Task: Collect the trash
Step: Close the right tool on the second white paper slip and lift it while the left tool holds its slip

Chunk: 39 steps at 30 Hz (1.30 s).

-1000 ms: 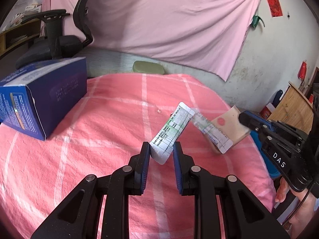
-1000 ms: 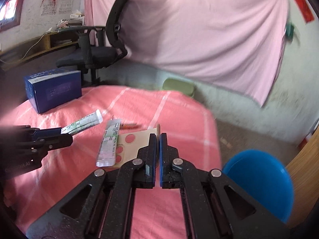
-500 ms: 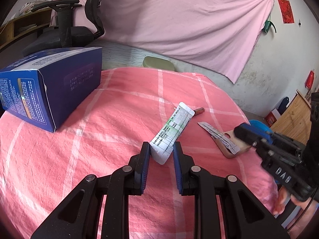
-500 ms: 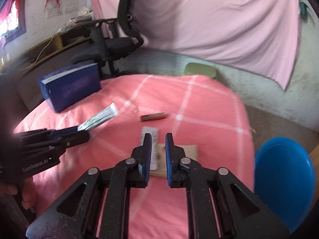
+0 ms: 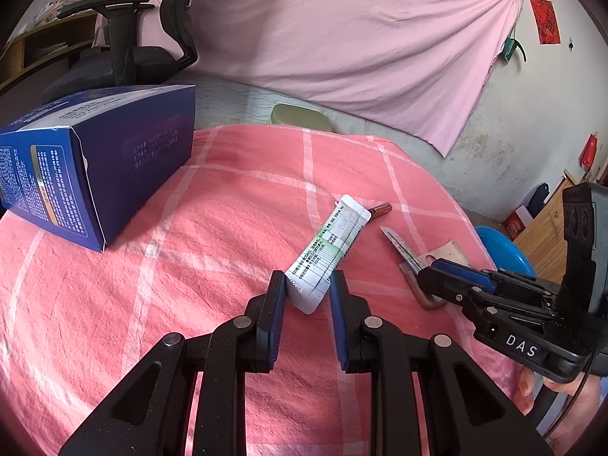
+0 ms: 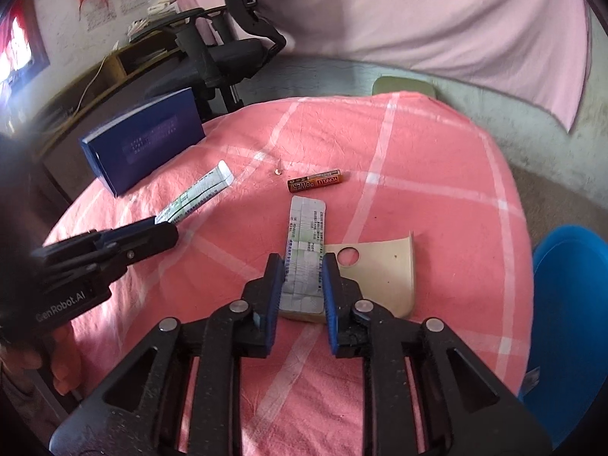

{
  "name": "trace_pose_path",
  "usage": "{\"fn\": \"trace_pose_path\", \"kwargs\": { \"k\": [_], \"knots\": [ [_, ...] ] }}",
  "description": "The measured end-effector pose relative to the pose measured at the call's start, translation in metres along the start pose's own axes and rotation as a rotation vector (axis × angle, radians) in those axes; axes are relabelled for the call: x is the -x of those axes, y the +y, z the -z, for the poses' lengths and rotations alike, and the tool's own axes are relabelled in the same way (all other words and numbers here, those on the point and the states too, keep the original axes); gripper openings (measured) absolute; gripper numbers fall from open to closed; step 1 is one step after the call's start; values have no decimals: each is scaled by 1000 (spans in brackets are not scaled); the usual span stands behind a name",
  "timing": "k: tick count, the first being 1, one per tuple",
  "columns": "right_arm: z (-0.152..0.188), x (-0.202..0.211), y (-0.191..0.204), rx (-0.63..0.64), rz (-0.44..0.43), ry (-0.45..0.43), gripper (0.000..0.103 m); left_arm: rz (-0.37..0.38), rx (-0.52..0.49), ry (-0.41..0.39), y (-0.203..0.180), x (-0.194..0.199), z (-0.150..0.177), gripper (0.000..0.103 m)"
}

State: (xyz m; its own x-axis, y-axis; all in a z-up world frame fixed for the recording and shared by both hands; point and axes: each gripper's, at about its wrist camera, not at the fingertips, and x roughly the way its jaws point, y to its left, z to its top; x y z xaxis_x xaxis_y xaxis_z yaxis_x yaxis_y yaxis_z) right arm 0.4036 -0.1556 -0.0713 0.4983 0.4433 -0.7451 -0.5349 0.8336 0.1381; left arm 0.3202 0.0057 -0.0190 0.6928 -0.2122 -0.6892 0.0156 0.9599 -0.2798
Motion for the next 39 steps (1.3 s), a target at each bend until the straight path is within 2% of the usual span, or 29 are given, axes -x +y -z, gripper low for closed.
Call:
{"fn": "trace_pose_path", "kwargs": {
  "k": [8, 12, 19, 20, 21, 28, 32, 34, 36, 39],
  "knots": [
    [0, -5, -3, -37, -37, 23, 39, -4, -6, -1, -1, -2, 0, 19],
    [0, -3, -3, -29, -27, 18, 38, -2, -7, -3, -1, -2, 0, 19],
    [0, 7, 7, 21, 12, -34, 28, 3, -4, -23, 0, 2, 0, 19],
    [0, 8, 8, 28, 16, -42, 25, 3, -3, -30, 1, 3, 0, 19],
    [0, 8, 9, 31, 17, -46, 17, 4, -1, -36, 0, 4, 0, 19],
    [0, 8, 3, 4, 4, -50, 17, -2, 0, -53, -2, 6, 0, 19],
    [-4, 5, 3, -7, 18, -44, 21, -10, 41, -52, 6, 5, -2, 19],
    [-10, 2, 2, -4, 33, -40, 27, -13, 53, -47, 9, 6, -2, 19],
    [-14, -4, 3, -1, 39, -25, 47, -12, 56, -44, 11, 6, -3, 19],
    [-21, -15, 2, 7, 44, 2, 49, -9, 56, -43, 13, 6, -5, 19]
  ]
}}
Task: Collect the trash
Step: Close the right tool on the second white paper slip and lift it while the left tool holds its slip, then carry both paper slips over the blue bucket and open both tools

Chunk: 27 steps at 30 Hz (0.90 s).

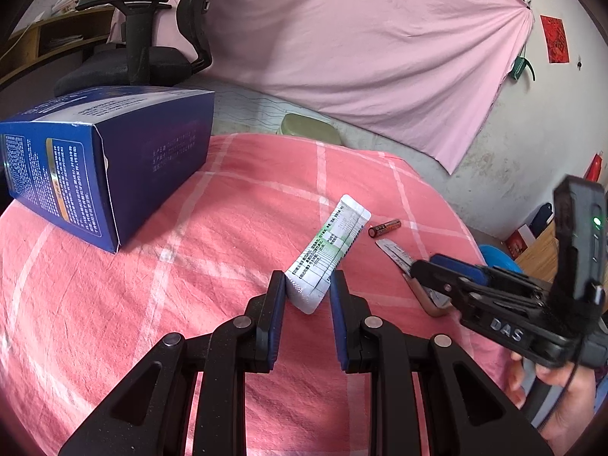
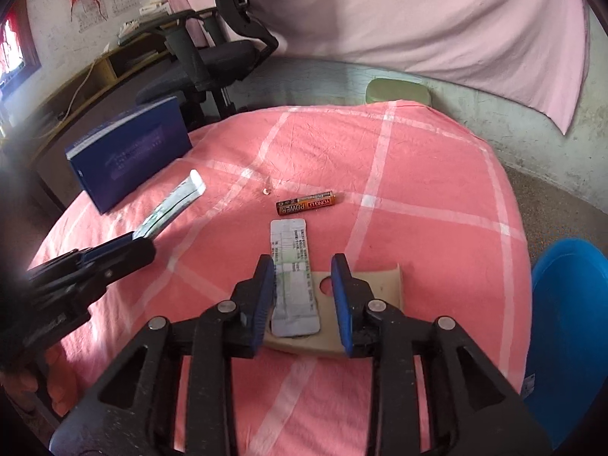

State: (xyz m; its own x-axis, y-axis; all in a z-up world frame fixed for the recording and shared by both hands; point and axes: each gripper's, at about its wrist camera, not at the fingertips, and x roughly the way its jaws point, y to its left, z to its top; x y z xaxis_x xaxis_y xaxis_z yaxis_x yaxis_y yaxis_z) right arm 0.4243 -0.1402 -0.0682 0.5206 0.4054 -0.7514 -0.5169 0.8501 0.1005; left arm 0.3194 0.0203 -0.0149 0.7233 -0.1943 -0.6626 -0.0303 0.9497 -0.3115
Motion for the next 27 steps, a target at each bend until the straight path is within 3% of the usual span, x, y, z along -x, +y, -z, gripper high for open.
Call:
{"fn": "trace_pose_path", "kwargs": {
  "k": [11, 17, 22, 27],
  "knots": [
    [-8, -21, 8, 40, -55, 66, 49, 9, 19, 14, 13, 0, -5, 19],
    [-6, -17, 4, 18, -54, 42, 38, 0, 14, 0, 9, 1, -5, 19],
    [-3, -1, 14, 70, 9, -37, 38, -7, 22, -50, 6, 10, -5, 19],
    [7, 49, 11, 33, 26, -269, 38, -16, 3, -169, -6, 30, -5, 19]
  ]
}}
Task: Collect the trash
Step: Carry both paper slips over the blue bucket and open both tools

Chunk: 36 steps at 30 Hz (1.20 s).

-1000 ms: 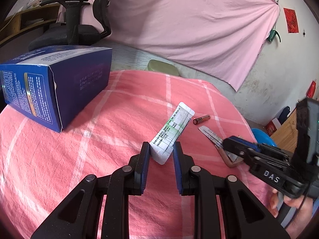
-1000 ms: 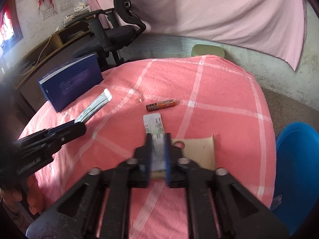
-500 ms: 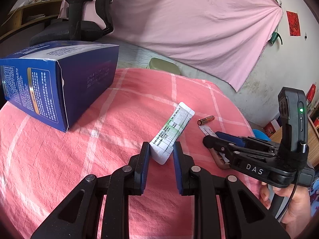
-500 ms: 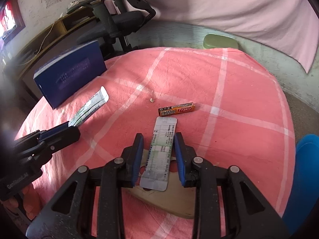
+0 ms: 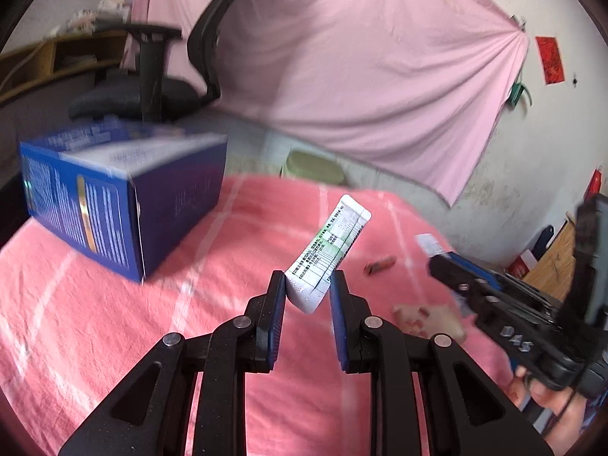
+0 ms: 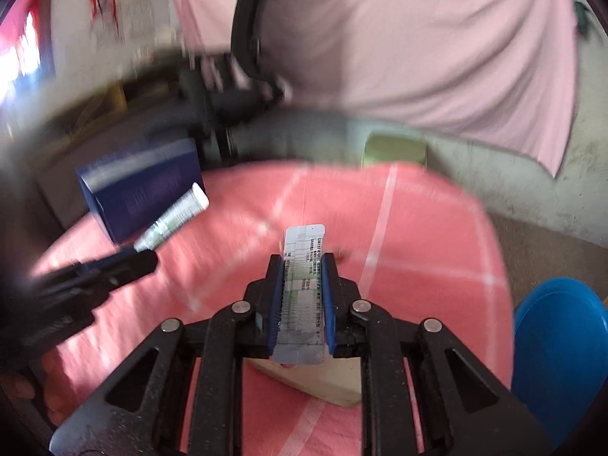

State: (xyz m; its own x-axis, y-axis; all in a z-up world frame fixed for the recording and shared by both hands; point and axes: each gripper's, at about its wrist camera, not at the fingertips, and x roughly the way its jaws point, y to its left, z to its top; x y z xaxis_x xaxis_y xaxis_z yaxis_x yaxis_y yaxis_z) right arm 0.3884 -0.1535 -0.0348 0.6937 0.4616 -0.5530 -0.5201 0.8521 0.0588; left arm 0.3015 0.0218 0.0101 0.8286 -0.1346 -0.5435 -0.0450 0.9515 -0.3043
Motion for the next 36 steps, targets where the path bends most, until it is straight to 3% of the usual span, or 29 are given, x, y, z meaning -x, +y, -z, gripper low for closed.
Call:
{"fn": "trace_pose_path", "kwargs": {
  "k": [3, 8, 12, 16, 27, 31, 36],
  "knots": [
    [-2, 33, -9, -38, -17, -147, 38, 8, -34, -88, -15, 15, -2, 19],
    [-3, 97, -24, -60, 36, -412, 38, 75, -91, -230, -50, 41, -8, 20],
    [0, 133, -37, -78, 101, -544, 38, 132, -117, -297, -82, 51, -18, 20],
    [5, 162, -57, -90, 186, -619, 38, 202, -154, -320, -118, 55, -21, 20],
    [38, 215, -115, -151, 365, -652, 38, 368, -258, -304, -225, 32, -7, 20],
    [57, 223, -139, -196, 403, -609, 38, 398, -298, -268, -258, 17, 5, 20],
    [76, 212, -174, -301, 410, -471, 38, 394, -324, -160, -289, -11, 21, 20]
  ]
}}
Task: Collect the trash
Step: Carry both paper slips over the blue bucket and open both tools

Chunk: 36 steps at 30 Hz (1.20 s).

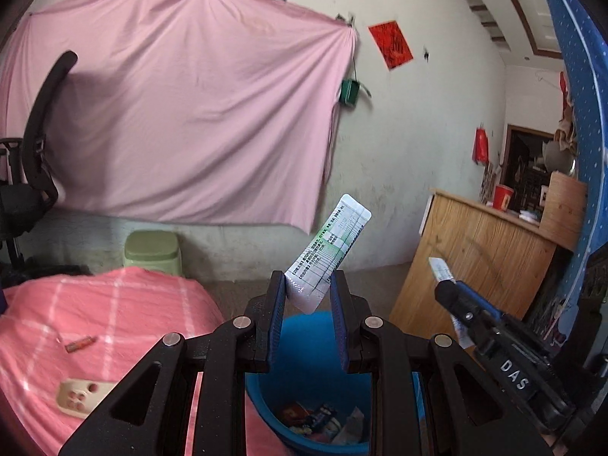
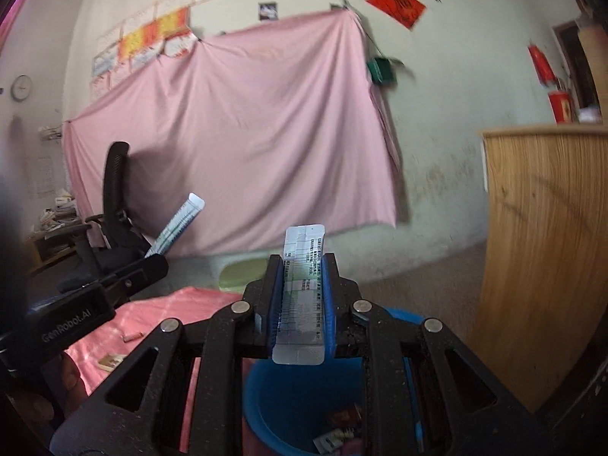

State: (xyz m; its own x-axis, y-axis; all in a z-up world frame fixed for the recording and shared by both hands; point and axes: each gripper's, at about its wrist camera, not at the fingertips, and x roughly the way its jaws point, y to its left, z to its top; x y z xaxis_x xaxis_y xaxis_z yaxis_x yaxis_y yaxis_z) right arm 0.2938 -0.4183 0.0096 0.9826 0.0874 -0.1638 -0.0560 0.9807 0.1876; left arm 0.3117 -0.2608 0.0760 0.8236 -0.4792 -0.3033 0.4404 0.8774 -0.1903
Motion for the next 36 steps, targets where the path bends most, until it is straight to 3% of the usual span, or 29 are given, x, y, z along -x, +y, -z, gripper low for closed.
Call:
{"fn": "trace_pose_path", "kwargs": {
  "k": [8, 23, 28, 32, 34, 36],
  "knots": [
    [20, -30, -33, -86, 31, 144, 38, -22, 32, 164, -6, -40, 19, 20],
    [29, -55, -46, -146, 18, 239, 40, -8, 194, 410, 23, -83, 43, 23],
    [32, -60, -50, -161, 20, 255, 41, -10, 200, 438, 28, -84, 45, 28],
    [32, -61, -50, -160, 21, 260, 44, -21, 200, 399, 33, -72, 41, 38],
    [31, -60, -49, -153, 20, 254, 47, -42, 197, 376, 36, -65, 40, 48],
    [28, -58, -46, -148, 15, 240, 59, -64, 195, 352, 41, -56, 39, 52]
  ]
}}
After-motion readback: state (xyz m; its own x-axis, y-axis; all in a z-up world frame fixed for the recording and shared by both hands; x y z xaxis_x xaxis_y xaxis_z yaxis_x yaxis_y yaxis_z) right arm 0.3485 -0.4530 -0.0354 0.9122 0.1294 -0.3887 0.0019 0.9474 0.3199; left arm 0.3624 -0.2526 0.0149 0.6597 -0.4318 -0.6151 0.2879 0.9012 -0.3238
